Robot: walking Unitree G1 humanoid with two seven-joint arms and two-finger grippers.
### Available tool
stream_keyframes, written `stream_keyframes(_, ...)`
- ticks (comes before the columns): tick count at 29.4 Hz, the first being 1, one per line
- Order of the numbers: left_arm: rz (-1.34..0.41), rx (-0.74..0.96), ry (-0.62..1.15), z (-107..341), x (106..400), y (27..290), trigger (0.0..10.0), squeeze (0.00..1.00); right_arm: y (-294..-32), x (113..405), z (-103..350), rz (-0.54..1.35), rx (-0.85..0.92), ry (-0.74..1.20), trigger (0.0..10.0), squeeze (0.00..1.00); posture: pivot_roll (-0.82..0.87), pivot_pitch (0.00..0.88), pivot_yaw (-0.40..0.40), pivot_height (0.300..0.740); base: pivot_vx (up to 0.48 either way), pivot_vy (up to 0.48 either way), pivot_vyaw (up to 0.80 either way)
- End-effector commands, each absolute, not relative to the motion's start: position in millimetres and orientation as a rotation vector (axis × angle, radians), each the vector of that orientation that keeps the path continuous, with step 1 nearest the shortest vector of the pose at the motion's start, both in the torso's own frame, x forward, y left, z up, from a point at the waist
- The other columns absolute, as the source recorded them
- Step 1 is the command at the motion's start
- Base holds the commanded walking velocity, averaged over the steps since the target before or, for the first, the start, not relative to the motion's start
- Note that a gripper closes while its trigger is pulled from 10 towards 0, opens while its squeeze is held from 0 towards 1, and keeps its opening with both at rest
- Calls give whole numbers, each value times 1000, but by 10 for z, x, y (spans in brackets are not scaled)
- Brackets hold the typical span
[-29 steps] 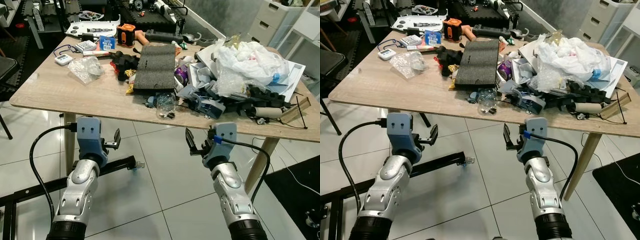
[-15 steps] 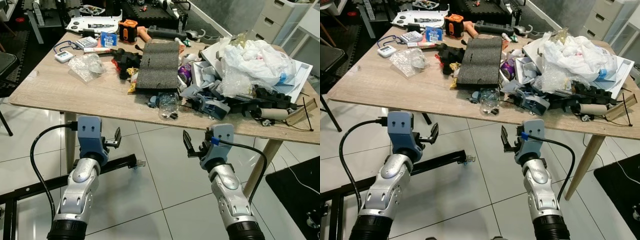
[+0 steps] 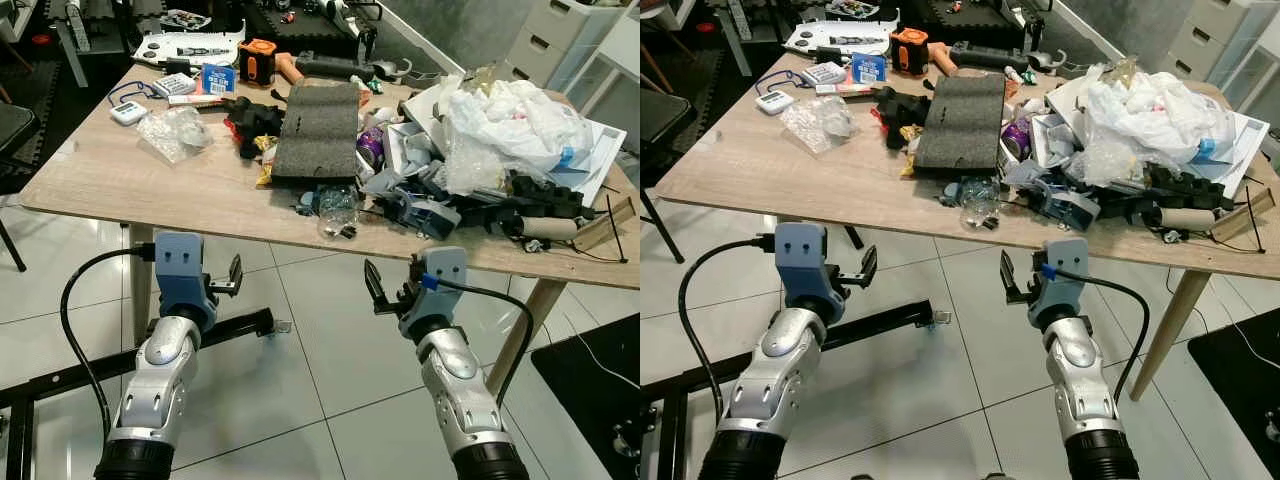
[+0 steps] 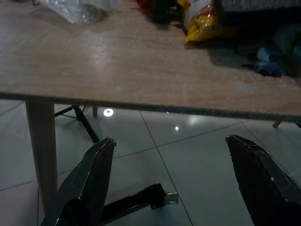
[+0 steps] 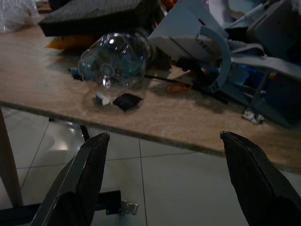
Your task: Picking trash to rubbish bin
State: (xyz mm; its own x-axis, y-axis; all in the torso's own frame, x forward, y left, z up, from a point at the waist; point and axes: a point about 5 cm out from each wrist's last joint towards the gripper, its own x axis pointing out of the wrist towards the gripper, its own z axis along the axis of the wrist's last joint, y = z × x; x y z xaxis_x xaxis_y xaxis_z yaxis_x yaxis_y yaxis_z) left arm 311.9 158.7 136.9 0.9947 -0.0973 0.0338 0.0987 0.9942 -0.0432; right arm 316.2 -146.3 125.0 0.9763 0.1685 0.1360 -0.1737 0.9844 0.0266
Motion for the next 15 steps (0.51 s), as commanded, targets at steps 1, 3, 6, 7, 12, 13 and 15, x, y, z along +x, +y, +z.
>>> stream_keyframes(1,-109,-70,-10,1310,3097,1540,10000,0,-1464,3139,1217,174,46,-119,10000,0,-1,173,-54,740,382,0,0)
stream_keyframes(3,-112,-69,-11,1313,3104,1539,10000,0,-1463,3145,1219,173,46,-119,10000,0,-2,185,-55,740,397,0,0)
stream_keyframes(6,-113,-73,-13,1317,3103,1538,10000,0,-1464,3140,1216,171,46,-119,10000,0,-1,182,-53,740,416,0,0)
stream_keyframes(7,-113,-73,-13,1318,3103,1537,10000,0,-1465,3139,1214,171,46,-119,10000,0,-1,182,-53,740,424,0,0)
stream_keyframes(12,-114,-71,-15,1326,3109,1543,10000,0,-1466,3137,1211,170,46,-118,10000,0,0,181,-52,740,420,0,0)
stream_keyframes(13,-112,-71,-15,1325,3106,1546,10000,0,-1465,3132,1207,170,47,-117,10000,0,0,181,-52,740,409,0,0)
stream_keyframes(15,-112,-70,-14,1322,3105,1546,10000,0,-1466,3132,1203,170,46,-116,10000,0,0,181,-52,740,399,0,0)
